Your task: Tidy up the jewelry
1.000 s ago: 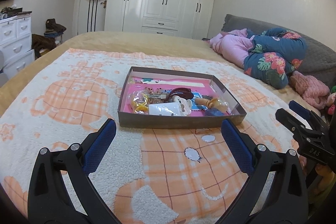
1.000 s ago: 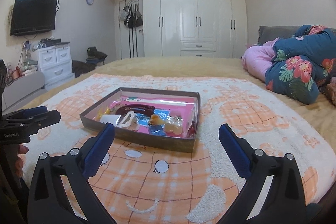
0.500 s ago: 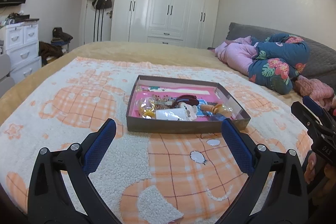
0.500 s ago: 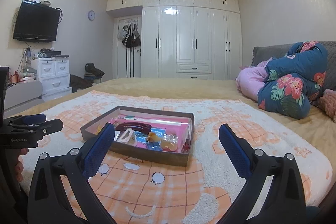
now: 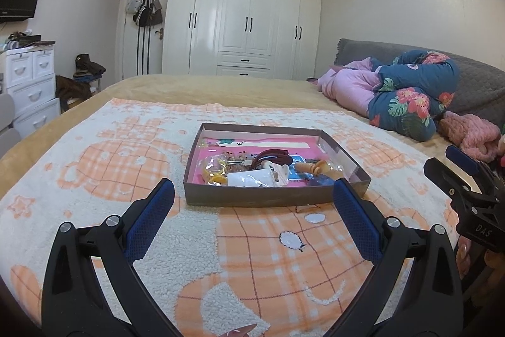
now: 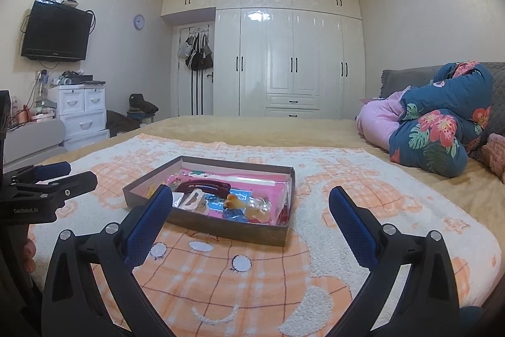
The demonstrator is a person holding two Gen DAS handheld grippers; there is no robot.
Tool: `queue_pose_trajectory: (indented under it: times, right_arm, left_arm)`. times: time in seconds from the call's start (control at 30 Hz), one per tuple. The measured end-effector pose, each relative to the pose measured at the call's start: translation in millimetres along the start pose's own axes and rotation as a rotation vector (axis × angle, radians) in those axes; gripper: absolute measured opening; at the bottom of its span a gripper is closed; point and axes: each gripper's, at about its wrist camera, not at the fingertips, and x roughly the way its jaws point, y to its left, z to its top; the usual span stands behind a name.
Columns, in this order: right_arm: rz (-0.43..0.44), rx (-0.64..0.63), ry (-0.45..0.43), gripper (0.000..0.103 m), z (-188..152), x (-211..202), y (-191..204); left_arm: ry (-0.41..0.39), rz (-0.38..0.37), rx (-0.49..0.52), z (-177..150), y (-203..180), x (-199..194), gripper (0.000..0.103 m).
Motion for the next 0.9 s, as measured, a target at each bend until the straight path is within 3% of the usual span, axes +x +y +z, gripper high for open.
queue_pose_trajectory:
  times: [0.9]
  right_arm:
    - [-0.011,0.009,0.011,0.097,-3.0,2.1,-1.0]
  left_arm:
    - [0.008,0.026,-0.007,-0.1,3.7,0.6,0.092]
